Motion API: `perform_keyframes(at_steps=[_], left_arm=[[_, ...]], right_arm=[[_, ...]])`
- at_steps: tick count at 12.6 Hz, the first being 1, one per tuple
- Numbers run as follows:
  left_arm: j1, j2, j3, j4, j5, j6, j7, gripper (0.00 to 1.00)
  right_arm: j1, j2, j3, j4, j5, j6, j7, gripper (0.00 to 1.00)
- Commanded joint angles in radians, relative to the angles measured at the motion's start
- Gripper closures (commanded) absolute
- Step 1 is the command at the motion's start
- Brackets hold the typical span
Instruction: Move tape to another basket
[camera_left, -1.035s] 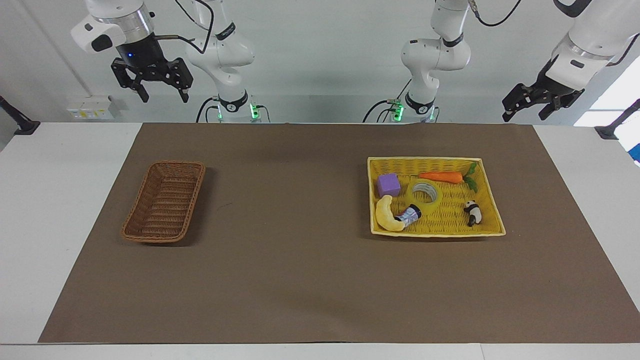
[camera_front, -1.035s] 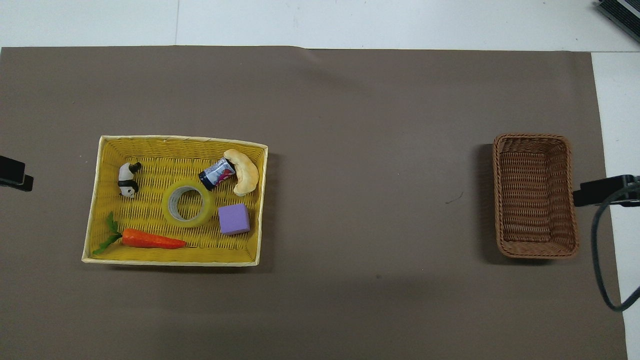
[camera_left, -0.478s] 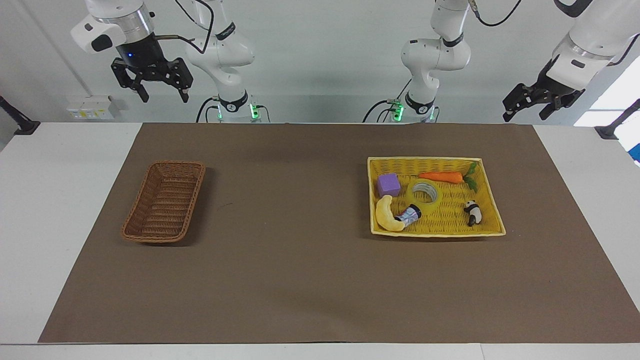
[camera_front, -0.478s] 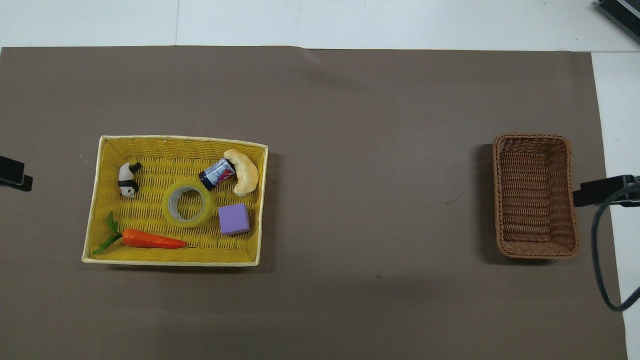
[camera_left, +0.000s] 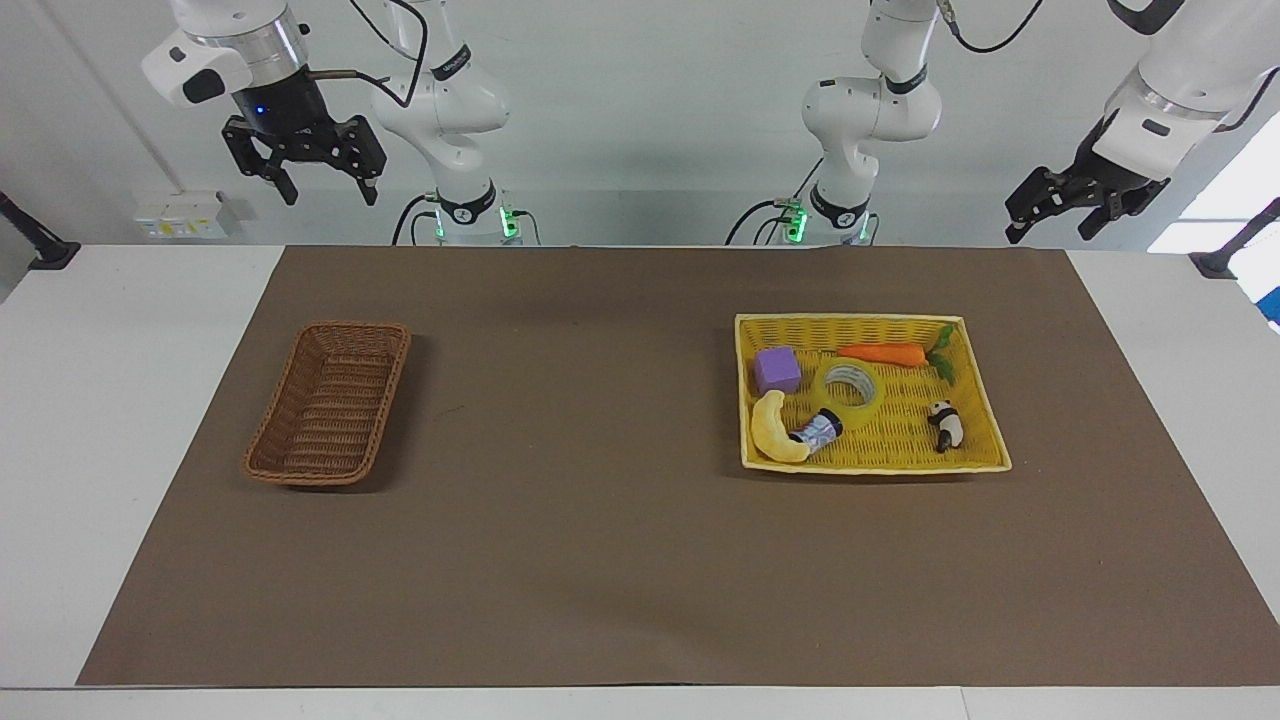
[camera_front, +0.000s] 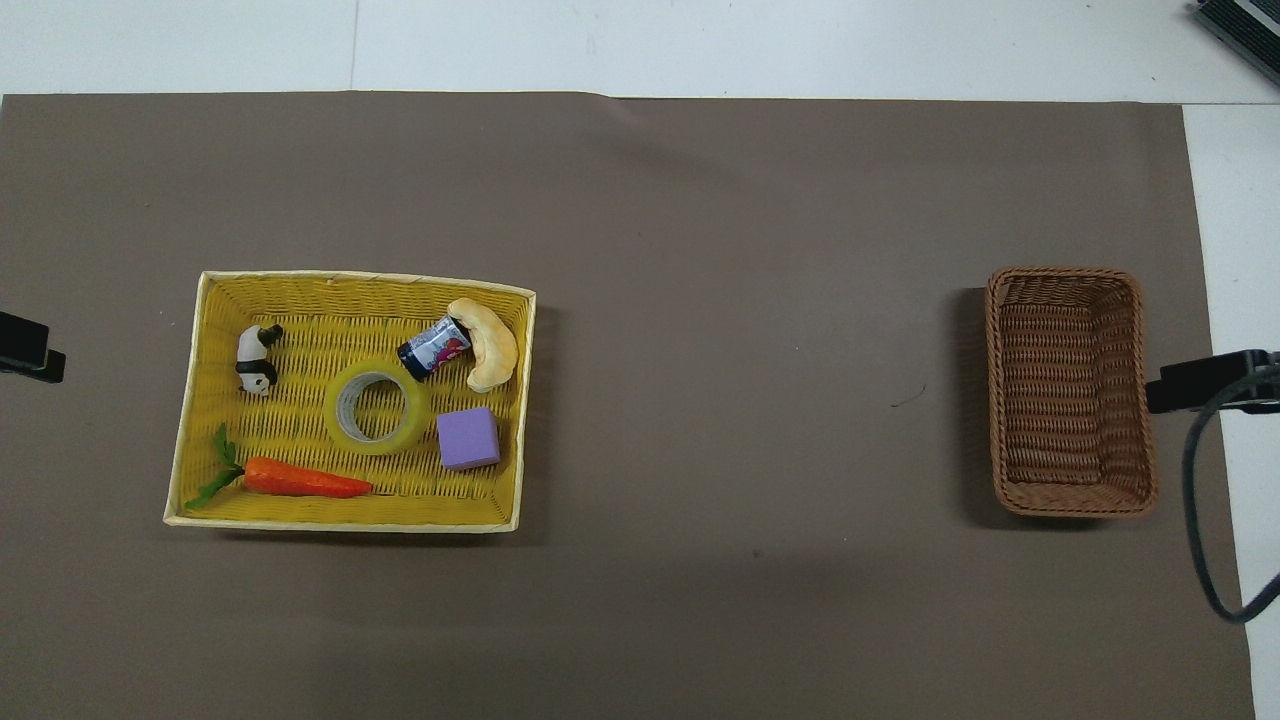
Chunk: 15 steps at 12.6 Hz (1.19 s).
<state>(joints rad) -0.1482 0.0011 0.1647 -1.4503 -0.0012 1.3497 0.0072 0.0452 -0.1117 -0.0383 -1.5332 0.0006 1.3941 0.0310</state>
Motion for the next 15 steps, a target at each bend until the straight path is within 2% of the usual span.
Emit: perform_keyframes(at_steps=[1, 10, 15], left_arm=[[-0.001, 0.004, 0.004, 0.013, -0.005, 0.000, -0.003, 0.00], [-0.001, -0.004, 0.004, 0.002, -0.005, 0.000, -0.001, 0.00], [0.001, -0.039, 0.006, -0.094, -0.005, 0.071, -0.004, 0.00]], right_arm=[[-0.010, -0.009, 0.001, 0.002, 0.021, -0.014, -0.020, 0.00], [-0.010, -0.008, 0.001, 0.002, 0.021, -0.014, -0.020, 0.00], [-0.010, -0.008, 0.001, 0.002, 0.021, -0.014, -0.020, 0.00]])
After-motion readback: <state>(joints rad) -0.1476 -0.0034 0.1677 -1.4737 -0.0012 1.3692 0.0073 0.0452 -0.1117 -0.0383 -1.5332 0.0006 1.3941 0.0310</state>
